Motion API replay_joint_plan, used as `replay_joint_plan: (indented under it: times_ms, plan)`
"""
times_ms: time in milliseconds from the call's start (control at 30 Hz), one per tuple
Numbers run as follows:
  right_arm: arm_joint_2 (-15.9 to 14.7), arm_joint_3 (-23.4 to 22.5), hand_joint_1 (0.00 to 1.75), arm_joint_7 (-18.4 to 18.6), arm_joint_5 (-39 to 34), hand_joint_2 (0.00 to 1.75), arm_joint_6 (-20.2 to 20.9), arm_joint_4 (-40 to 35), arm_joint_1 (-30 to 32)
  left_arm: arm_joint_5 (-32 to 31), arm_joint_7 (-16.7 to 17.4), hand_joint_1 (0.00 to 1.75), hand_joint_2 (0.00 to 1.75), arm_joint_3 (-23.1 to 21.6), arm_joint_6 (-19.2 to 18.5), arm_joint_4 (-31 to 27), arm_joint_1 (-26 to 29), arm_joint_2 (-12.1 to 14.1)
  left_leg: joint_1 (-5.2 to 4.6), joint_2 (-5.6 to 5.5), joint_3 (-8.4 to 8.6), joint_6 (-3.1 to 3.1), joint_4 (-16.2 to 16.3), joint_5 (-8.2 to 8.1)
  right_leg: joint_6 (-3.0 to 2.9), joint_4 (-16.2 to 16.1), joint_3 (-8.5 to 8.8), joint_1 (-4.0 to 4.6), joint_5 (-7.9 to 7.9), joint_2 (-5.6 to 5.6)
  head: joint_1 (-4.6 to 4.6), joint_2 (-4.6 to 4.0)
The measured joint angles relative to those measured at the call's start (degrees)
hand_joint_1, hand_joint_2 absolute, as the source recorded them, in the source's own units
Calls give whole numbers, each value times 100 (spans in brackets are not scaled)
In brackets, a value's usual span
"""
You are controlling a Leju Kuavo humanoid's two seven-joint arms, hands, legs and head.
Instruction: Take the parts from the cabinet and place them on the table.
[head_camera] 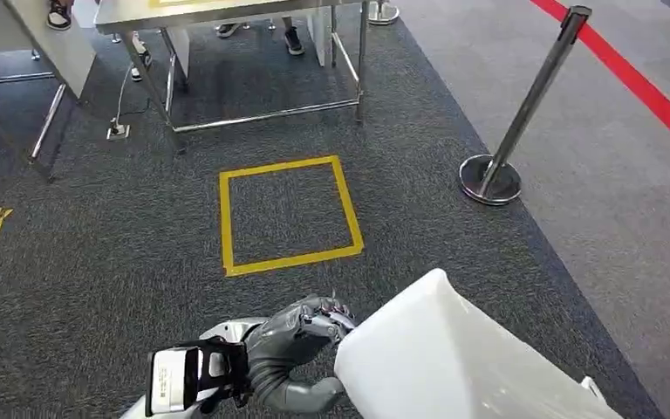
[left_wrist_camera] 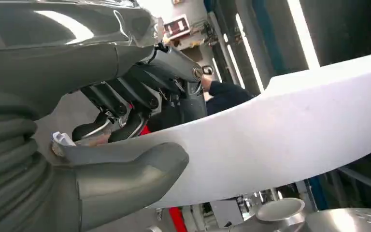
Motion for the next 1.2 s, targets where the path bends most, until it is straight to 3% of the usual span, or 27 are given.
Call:
replay_joint_plan:
  times_ms: [67, 100, 133, 167, 233, 267, 300, 333, 400, 433, 467, 567, 633, 733, 767, 800, 833, 900, 933, 967, 1000, 1067, 1133, 1167, 1200]
  plan:
    - [20, -37, 0, -11, -65, 0, 0, 0, -37, -4, 37, 175, 175, -2, -6, -4, 0, 7, 2, -121, 12, 45, -41, 28, 56, -44, 67, 0, 0, -118, -7, 0]
    - [15, -39, 0, -9, -70, 0, 0, 0, -50, -4, 37, 175, 175, -7, -11, -20, 4, -2, 69, -154, 80, 77, -113, 78, 87, 15, 63, -28, -61, 11, 2, 0]
    - [17, -44, 0, -9, -74, 0, 0, 0, -55, -4, 37, 175, 175, -9, -18, -28, -22, -4, 84, -191, 89, 92, -129, 79, 107, 224, -25, -36, -192, 334, 17, 0]
    - [17, -67, 0, -7, -89, 0, 0, 0, -46, -4, 37, 175, 175, -11, -20, -28, -31, -17, 97, -234, 87, 105, -128, 85, 132, 609, -219, -42, -388, 527, 50, 0]
    - [13, -118, 0, -2, -105, 0, 2, 0, 2, -7, 52, 175, 175, -28, -41, -28, -28, -22, 96, -340, 85, 114, -124, 79, 178, 1521, -711, -41, -711, 658, 68, 0]
    - [20, -122, 0, -2, -111, 0, 7, 0, 17, -7, 55, 175, 175, -42, -48, -28, -29, -22, 96, -386, 89, 115, -124, 71, 190, 1725, -855, -42, -701, 665, 63, 0]
    - [35, -122, 0, -2, -111, 0, 7, 2, 28, -7, 57, 175, 175, -50, -52, -28, -28, -22, 97, -426, 99, 111, -120, 66, 186, 1643, -869, -44, -569, 665, 65, 0]
    - [39, -125, 0, -2, -113, 0, 7, 2, 30, -7, 61, 175, 175, -57, -55, -28, -29, -26, 102, -458, 116, 98, -118, 55, 185, 1295, -750, -59, -319, 665, 68, 0]
    - [26, -129, 0, -9, -113, 0, -2, 0, 30, -7, 68, 175, 175, -61, -61, -28, -35, -35, 120, -502, 154, 38, -83, 5, 211, 251, -303, -97, 227, 665, 67, 0]
    - [55, -129, 0, -11, -109, 0, -7, 0, 22, -7, 74, 175, 175, -66, -61, -28, -42, -41, 77, -520, 137, -9, -46, -28, 215, 37, -220, -91, 134, 695, 89, 0]
    - [52, -129, 0, -26, -109, 0, -28, -2, 14, 0, 96, 175, 175, -72, -61, -31, -60, -46, 67, -541, 111, -33, -28, -48, 119, 9, -198, -87, 165, 714, 81, 0]
    - [79, -127, 0, -63, -103, 0, -31, 0, 8, 0, 120, 175, 175, -105, -61, -33, -67, -46, 82, -538, 125, -68, -62, -55, 21, 8, -195, -65, 145, 711, 74, 0]
    - [66, -129, 0, -81, -103, 0, -46, -2, 4, 2, 136, 175, 175, -122, -61, -46, -85, -46, 93, -520, 30, -148, 157, -202, -54, -4, -142, -100, 129, 707, 57, 0]
    - [77, -131, 0, -114, -103, 0, -50, -2, 4, 9, 136, 175, 175, -142, -55, -46, -86, -33, 131, -517, -741, -205, 1509, -706, -101, -2, -122, -93, 93, 705, 50, 0]
    - [81, -133, 0, -114, -103, 0, -50, -2, 6, 9, 136, 175, 175, -153, -55, -46, -84, -24, 132, -517, -947, -203, 1804, -738, -101, -2, -110, -89, 71, 706, 48, 0]
    - [81, -138, 0, -114, -105, 0, -50, -2, 9, 9, 136, 175, 175, -162, -55, -46, -84, -22, 132, -517, -1003, -190, 1808, -642, -101, -2, -88, -87, 56, 707, 48, 0]
    - [87, -146, 0, -114, -105, 0, -50, -2, 7, 9, 138, 175, 175, -177, -55, -46, -85, -17, 131, -517, -908, -166, 1520, -386, -99, -2, -46, -83, 27, 708, 48, 0]
    - [100, -166, 0, -114, -107, 0, -50, -2, 5, 9, 151, 175, 175, -201, -53, -48, -100, -24, 111, -517, -472, -66, 569, 155, -83, -6, 56, -66, -36, 712, 50, 0]
    - [114, -168, 0, -114, -107, 0, -50, -2, 5, 9, 157, 175, 175, -203, -50, -48, -113, -31, 74, -492, -288, 23, 177, 272, -67, -13, 68, -86, -64, 713, 54, 0]
    - [133, -170, 0, -114, -107, 0, -50, -4, -3, 9, 170, 175, 175, -203, -44, -50, -134, -50, 45, -474, -183, 43, 9, 127, -10, -5, 74, -36, -115, 718, 55, 0]
    - [144, -170, 0, -116, -109, 0, -63, -4, -1, 9, 190, 175, 175, -203, -39, -52, -154, -72, 32, -484, -160, 27, 14, 116, 22, -46, 78, -66, -115, 709, 46, 0]
    - [173, -173, 0, -118, -107, 0, -68, -2, 6, 11, 214, 175, 175, -205, -35, -55, -164, -100, 38, -519, -145, 74, -57, 99, 100, 27, 144, -72, -10, 692, 48, 0]
    - [173, -173, 0, -118, -105, 0, -74, -2, -11, 13, 249, 175, 175, -210, -35, -66, -189, -138, 90, -512, 76, 116, -108, 88, 119, 233, 102, -80, -124, 691, 76, -2]
    - [168, -173, 0, -118, -109, 0, -85, -2, -27, 15, 251, 175, 175, -212, -35, -66, -210, -155, 90, -512, 99, 146, -108, 66, 136, 489, -31, -79, -232, 692, 81, -2]
    - [164, -175, 0, -118, -109, 0, -103, -6, -38, 26, 253, 175, 175, -212, -35, -70, -213, -173, 87, -513, 117, 160, -108, 35, 166, 984, -343, -80, -404, 694, 118, 0]
